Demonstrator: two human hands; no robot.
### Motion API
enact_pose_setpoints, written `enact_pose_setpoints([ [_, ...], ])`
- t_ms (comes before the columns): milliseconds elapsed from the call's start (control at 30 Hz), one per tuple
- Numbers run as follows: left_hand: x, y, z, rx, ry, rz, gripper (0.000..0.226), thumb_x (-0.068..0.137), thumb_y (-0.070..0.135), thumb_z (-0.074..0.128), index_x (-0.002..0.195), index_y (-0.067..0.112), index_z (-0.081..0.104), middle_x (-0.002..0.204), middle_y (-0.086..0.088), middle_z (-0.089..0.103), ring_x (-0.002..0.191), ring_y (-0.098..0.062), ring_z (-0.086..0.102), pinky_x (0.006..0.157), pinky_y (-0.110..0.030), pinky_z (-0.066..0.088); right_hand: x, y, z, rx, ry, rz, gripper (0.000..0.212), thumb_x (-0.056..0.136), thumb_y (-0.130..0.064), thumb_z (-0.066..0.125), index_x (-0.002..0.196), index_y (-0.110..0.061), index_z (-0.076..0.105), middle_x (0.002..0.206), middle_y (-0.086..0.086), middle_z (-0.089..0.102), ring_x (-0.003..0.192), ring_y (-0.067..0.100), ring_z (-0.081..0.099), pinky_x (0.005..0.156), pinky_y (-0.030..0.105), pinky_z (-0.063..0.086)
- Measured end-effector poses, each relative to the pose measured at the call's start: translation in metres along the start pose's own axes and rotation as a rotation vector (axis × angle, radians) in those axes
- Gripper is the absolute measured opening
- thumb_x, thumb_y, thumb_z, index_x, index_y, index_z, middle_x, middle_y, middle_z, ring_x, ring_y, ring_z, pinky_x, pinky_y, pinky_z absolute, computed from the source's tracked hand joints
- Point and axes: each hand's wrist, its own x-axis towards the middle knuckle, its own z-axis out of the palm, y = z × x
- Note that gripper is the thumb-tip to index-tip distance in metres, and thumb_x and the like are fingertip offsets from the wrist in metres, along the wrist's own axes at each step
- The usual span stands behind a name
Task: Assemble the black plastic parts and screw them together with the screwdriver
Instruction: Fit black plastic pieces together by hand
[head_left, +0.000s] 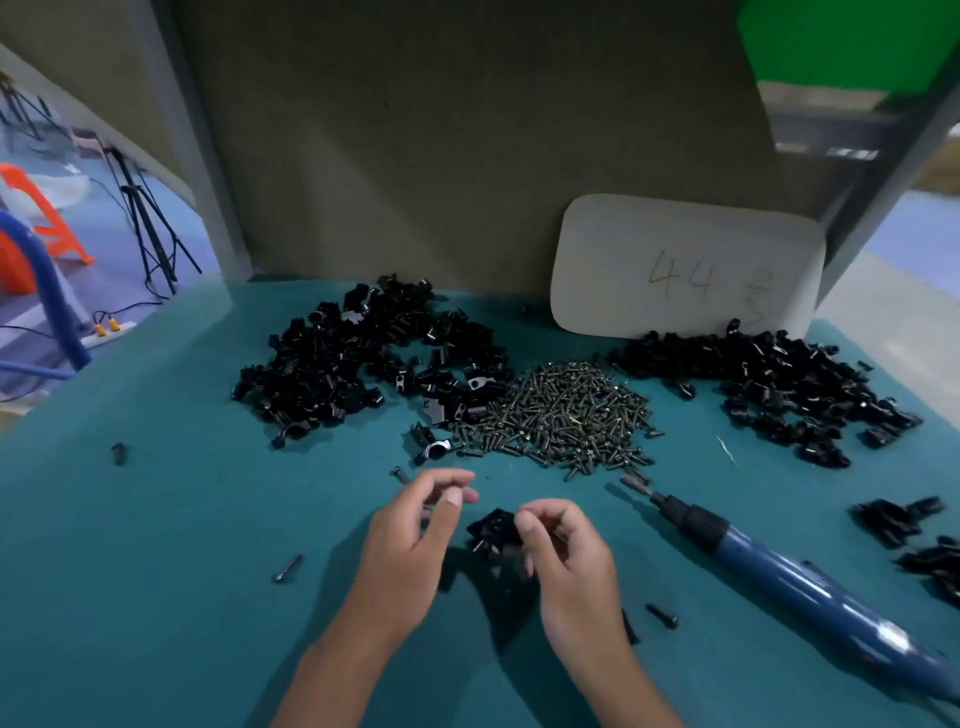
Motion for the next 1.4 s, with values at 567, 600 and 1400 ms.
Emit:
enact_pose_setpoints([
  [567,0.001,-0.005,0.007,-0.234,-0.080,-0.180,0.025,0.085,0.055,0.073,0.108,0.045,0.069,0.109,0.011,0.074,0.099,-0.006,0.069,0.088,-0.031,0.049,0.124,-0.052,-0.112,-0.541,0.236,-0.139,0.009,0.098,-0.036,0.058,0.092,-0.037,0.065,0.086,-0.015,0.069,0.072,-0.003,0.059,0.060,0.016,0.040],
  [600,0.001,-0.003,0.007,-0.263,-0.070,-0.191,0.023,0.083,0.048,0.072,0.105,0.044,0.070,0.110,0.011,0.074,0.099,-0.004,0.069,0.088,-0.030,0.048,0.154,-0.051,-0.137,-0.669,0.271,-0.094,0.008,0.099,-0.030,0.060,0.100,-0.030,0.068,0.099,-0.010,0.071,0.079,0.000,0.061,0.065,0.021,0.045],
  [1400,0.011,-0.013,0.007,-0.398,-0.019,-0.209,0.037,0.071,0.020,0.075,0.105,0.006,0.071,0.112,0.002,0.077,0.099,-0.014,0.073,0.077,-0.021,0.058,0.318,0.025,-0.264,-1.444,0.282,0.063,0.023,0.101,-0.023,0.047,0.119,-0.023,0.061,0.115,0.014,0.067,0.107,0.037,0.059,0.089,0.049,0.047],
])
